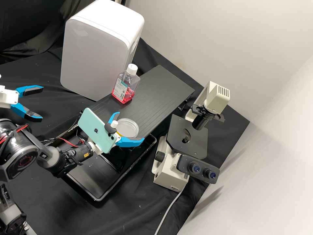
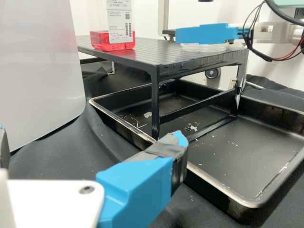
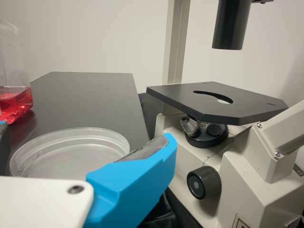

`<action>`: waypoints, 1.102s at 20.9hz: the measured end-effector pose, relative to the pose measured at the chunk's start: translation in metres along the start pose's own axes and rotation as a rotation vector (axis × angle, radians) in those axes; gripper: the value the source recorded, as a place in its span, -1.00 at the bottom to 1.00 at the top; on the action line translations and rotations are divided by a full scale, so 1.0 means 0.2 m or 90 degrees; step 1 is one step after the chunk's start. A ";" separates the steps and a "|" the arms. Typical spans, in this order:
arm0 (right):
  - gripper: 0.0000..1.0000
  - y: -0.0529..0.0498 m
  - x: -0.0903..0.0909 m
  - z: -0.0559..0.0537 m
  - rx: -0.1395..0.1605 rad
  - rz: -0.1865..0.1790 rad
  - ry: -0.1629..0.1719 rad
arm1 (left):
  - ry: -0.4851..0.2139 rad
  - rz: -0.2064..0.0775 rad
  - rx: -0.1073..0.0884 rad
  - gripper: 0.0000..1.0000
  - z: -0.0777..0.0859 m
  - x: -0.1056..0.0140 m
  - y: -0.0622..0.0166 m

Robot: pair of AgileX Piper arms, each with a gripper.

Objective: Remove the lid from the petri dish

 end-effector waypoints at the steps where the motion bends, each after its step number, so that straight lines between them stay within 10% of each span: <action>1: -1.00 0.00 0.00 0.00 0.000 0.000 0.000 | 0.000 0.000 0.000 1.00 0.00 0.00 0.000; 23: -1.00 0.00 0.00 0.00 0.014 0.000 0.000 | 0.009 0.008 0.005 1.00 0.00 0.02 0.009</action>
